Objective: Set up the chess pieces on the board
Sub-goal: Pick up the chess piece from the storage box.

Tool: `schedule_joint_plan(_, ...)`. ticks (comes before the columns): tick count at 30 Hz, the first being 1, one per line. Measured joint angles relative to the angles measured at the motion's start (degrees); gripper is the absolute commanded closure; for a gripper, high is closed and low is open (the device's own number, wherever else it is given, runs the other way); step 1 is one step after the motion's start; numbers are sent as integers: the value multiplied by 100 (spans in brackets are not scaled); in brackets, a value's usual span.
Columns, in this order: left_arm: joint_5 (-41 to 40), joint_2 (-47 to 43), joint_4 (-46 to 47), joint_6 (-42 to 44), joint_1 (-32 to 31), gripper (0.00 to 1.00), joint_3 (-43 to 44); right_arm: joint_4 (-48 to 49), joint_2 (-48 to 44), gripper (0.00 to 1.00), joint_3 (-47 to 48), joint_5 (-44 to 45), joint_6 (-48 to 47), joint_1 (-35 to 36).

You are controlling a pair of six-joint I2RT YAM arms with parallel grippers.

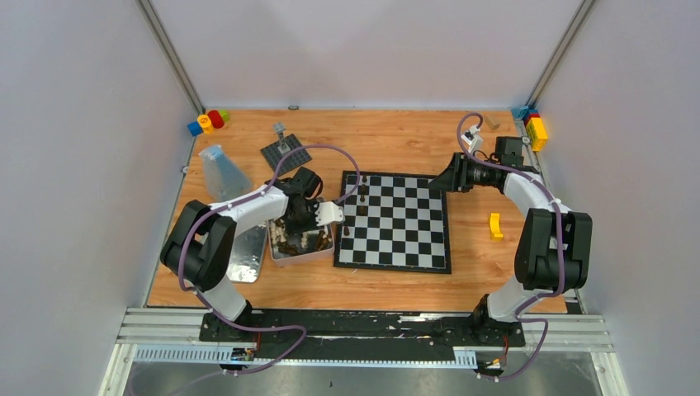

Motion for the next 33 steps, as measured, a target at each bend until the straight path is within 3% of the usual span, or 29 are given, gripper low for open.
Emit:
schedule_joint_plan(11, 317, -219, 2, -356, 7, 81, -31, -20, 22, 53, 0, -2, 0, 0)
schedule_joint_plan(20, 739, -673, -92, -713, 125, 84, -31, -42, 101, 53, 0, -26, 2, 0)
schedule_joint_plan(28, 911, -750, -114, -894, 170, 99, -28, -59, 151, 53, 0, -46, 2, 0)
schedule_joint_plan(33, 1161, -866, -107, -1043, 170, 100, 114, -61, 151, 53, 0, -46, 0, 0)
